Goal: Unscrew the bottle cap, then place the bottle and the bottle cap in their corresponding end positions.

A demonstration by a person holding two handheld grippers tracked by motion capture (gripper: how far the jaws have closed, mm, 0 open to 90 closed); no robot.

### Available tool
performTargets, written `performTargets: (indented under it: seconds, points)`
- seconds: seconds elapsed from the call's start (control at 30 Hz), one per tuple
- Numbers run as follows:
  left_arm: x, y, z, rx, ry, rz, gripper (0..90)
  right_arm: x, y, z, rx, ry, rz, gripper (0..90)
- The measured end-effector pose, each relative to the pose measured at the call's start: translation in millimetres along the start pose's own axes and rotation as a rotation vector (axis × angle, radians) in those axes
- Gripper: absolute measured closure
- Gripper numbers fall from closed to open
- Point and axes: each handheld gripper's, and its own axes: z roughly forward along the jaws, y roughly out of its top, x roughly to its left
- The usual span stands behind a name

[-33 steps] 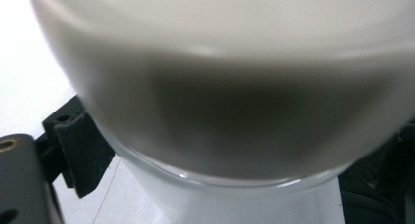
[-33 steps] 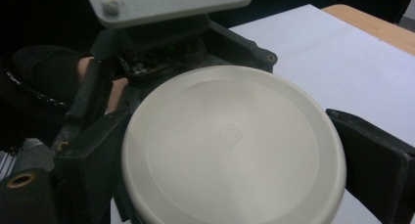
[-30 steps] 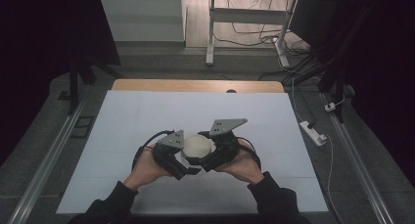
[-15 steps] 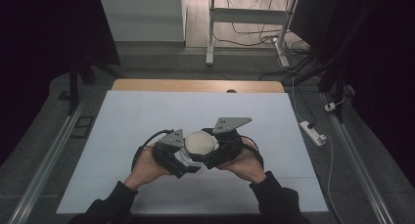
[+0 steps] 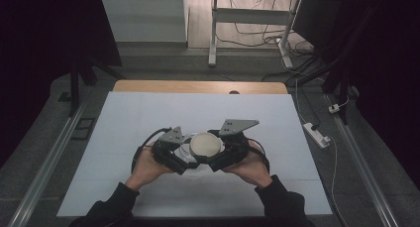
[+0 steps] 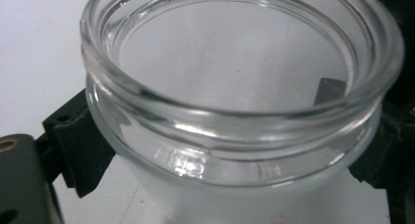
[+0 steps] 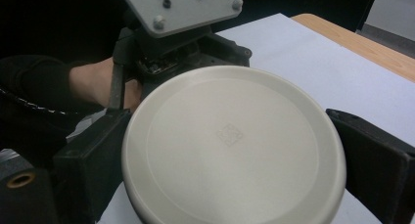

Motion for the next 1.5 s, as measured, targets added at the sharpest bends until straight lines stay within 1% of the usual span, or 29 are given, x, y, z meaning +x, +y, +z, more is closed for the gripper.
performTargets:
  seconds: [0.13,0.37,0.43,0.67,0.9,1.17,1.5]
  points:
    - [3.6,0.3,0.1,-0.003,0.016,-0.016,7.4,3.6,-2.0,-2.6,-0.003,-0.002,0.001,7.1]
    - [9.0,0.8,0.1,-0.001,0.045,-0.023,7.4,9.8,-6.6,-5.0,-0.001,-0.003,-0.004,7.1]
    - [10.0,0.8,0.3,0.000,0.052,-0.025,7.4,11.6,-9.7,-5.9,0.006,-0.005,0.002,7.1]
    - [13.6,1.4,0.1,-0.001,0.076,-0.034,7.4,14.7,-14.3,-6.5,0.010,-0.012,-0.001,7.1]
    - [17.8,2.9,-3.2,-0.018,0.095,-0.045,7.4,16.7,-17.8,-5.8,0.017,-0.019,-0.001,7.1]
    - [21.9,7.3,-6.5,-0.038,0.112,-0.045,7.4,21.7,-20.7,-5.0,0.016,-0.023,-0.019,7.1]
    - [28.6,11.1,-3.2,-0.044,0.126,-0.041,7.4,25.8,-27.0,-3.0,0.019,-0.020,-0.023,7.1]
